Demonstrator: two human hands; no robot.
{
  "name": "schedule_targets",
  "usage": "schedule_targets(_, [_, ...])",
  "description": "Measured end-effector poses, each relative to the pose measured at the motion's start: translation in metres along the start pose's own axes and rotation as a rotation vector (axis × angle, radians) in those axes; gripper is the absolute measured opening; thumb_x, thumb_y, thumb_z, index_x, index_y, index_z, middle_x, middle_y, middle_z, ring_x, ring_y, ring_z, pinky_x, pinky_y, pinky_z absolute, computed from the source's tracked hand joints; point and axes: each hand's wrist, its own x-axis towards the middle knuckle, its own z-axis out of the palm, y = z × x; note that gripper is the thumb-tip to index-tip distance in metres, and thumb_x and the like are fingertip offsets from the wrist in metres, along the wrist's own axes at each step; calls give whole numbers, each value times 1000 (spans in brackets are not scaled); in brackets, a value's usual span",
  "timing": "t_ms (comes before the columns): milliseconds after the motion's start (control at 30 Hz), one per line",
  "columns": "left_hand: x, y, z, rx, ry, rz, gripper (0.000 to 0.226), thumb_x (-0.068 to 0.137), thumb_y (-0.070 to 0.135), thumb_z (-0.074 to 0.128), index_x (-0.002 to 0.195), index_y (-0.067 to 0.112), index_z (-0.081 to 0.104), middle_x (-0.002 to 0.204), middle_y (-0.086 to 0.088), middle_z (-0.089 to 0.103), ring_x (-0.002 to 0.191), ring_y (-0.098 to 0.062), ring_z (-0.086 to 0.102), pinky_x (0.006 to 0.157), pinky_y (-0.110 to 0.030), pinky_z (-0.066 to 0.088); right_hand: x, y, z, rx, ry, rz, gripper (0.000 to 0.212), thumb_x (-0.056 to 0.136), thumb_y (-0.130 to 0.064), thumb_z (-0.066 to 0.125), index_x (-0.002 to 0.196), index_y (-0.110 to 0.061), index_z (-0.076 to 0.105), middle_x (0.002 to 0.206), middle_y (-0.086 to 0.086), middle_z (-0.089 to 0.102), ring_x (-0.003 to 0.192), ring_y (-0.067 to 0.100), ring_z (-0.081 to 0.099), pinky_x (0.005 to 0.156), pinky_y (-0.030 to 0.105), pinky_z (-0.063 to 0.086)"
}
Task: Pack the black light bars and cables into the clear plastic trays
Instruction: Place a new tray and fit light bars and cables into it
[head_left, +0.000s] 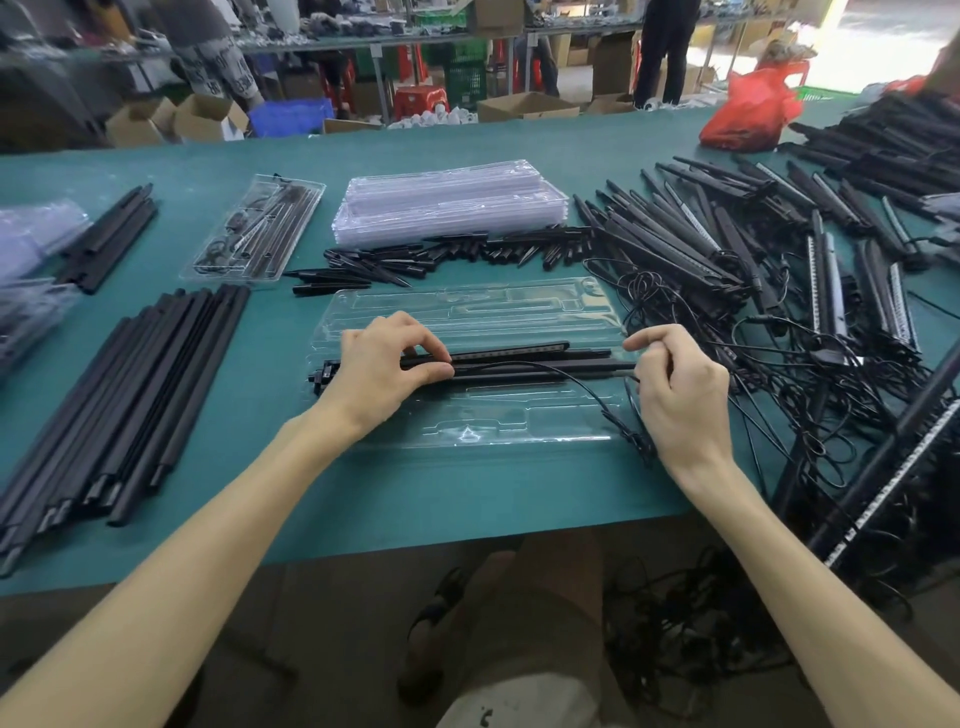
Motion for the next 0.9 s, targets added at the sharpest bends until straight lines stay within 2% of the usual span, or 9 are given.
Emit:
schedule_targets(100, [0,-5,-5,-28,-22,-11,10,83,30,80,90,29,73,99,12,65,98,-14,60,108,-54,33,0,-1,-1,1,9,8,26,102,-9,38,95,-16,62,52,4,48,40,13,36,35,32,30])
schedule_targets(167, [-1,-7,-5,-35,-30,-9,12,83,28,80,92,29,72,99,12,66,98,-14,60,108,-54,34,0,-3,-2,-3,13,15,26,101,-9,38,95,-15,63,58,15,56,44,30,43,39,45,36])
schedule_targets(233, [-1,-8,-3,-68,-23,-5,15,84,25,81,96,27,72,98,13,66,98,-14,61,106,-54,37,-1,-4,-2,-8,14,19,26,102,-9,39,96,-14,63,62,19,58,49,37,48,43,49,38])
schedule_targets(367, [-1,-13,-1,-114,-59,0,19,86,22,79,105,26,76,96,11,64,100,-10,59,96,-31,43,-1,-3,-2,-25,8,27,26,102,-9,38,96,-14,63,57,9,55,43,24,41,41,46,37])
schedule_targets(433, [-2,-15,-3,-152,-85,-12,20,85,22,80,105,27,77,95,11,64,97,-4,60,87,-20,40,-1,-3,-2,-25,12,25,26,102,-9,38,96,-15,63,54,2,51,41,11,37,39,40,35])
schedule_targets(500, [-1,-17,-6,-175,-94,-19,19,85,21,80,103,26,78,95,9,65,94,-2,61,84,-17,40,-1,-3,-3,-23,19,26,26,101,-9,39,95,-15,63,53,-2,49,40,10,36,37,29,30])
schedule_targets(567, [-1,-17,-7,-161,-102,-8,20,85,21,80,104,25,78,97,6,66,96,-7,62,88,-22,43,-2,-4,-3,-18,17,33,26,101,-8,39,95,-13,63,51,-4,47,39,10,35,36,27,28])
schedule_targets(733, [-9,-18,-5,-102,-105,89,32,80,23,85,107,30,70,103,13,65,102,-12,57,98,-30,42,-2,-6,-3,-26,0,40,26,101,-8,39,95,-13,64,52,-4,48,41,13,38,41,45,36])
schedule_targets(900, [-9,-19,-2,6,-98,170,21,85,26,80,103,26,68,105,15,62,102,-18,53,99,-42,42,-2,-5,-2,-30,-12,46,26,101,-9,40,95,-13,64,54,0,51,43,16,41,43,49,41])
